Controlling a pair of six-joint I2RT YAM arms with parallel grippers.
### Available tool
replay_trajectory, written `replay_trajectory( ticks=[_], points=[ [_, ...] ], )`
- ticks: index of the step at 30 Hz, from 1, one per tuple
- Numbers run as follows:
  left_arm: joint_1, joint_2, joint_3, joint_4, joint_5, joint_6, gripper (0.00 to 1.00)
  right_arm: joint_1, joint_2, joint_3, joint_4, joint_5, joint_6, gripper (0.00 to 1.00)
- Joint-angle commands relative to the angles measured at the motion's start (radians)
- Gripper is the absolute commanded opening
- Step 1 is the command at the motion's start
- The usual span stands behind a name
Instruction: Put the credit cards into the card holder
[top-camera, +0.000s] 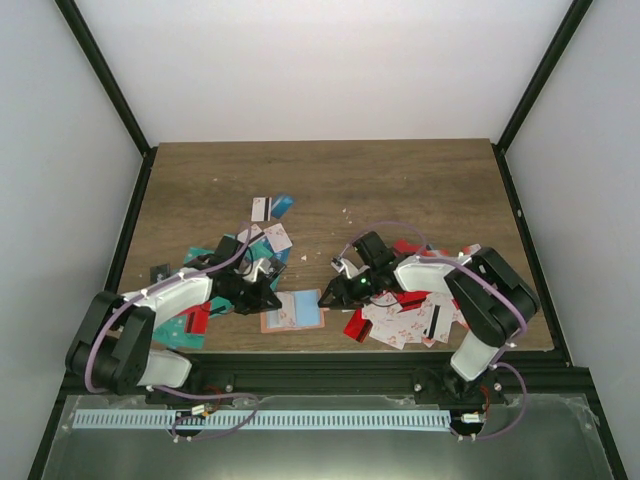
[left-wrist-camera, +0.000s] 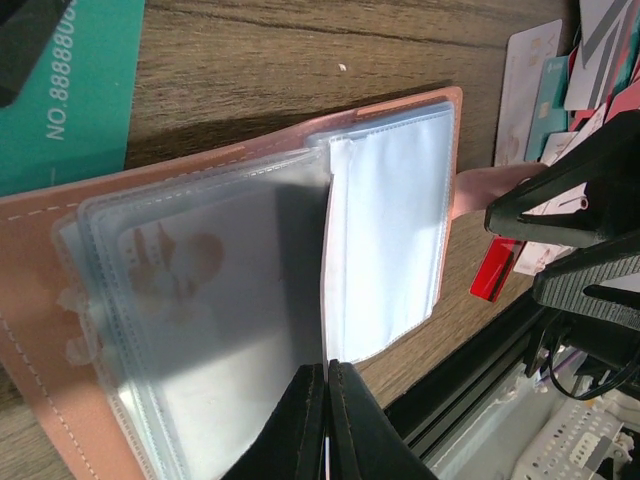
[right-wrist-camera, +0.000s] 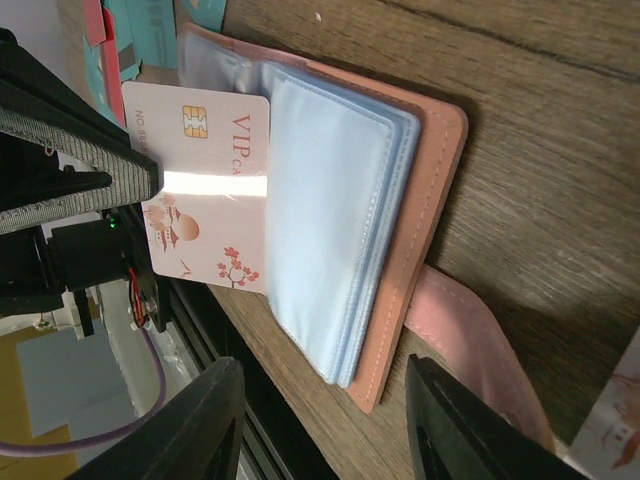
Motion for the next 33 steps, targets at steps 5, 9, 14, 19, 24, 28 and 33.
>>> replay_trajectory(
  ticks=[5,9,14,19,24,28,33],
  points=[
    [-0.009,0.051,0.015,0.036,0.000,0.033,0.04,0.011,0.049,0.018,-0.006,0.021,-0.038,0.44],
    [-0.009,0.073,0.024,0.040,-0.004,0.039,0.04,0.010,0.067,0.016,-0.007,0.020,-0.046,0.44],
    [-0.010,0.087,0.048,0.015,-0.019,0.061,0.04,0.010,0.083,0.022,-0.012,0.021,-0.057,0.44],
    [-0.010,0.093,0.080,-0.019,-0.041,0.084,0.04,0.010,0.101,0.024,-0.018,0.025,-0.067,0.43],
    [-0.011,0.113,0.082,-0.015,-0.042,0.092,0.04,0.010,0.110,0.026,-0.020,0.024,-0.070,0.43],
    [-0.021,0.111,0.079,0.005,-0.038,0.085,0.04,0.010,0.111,0.026,-0.023,0.028,-0.072,0.43],
    [-0.044,0.105,0.074,0.044,-0.020,0.065,0.04,0.010,0.112,0.024,-0.028,0.030,-0.073,0.43]
  ],
)
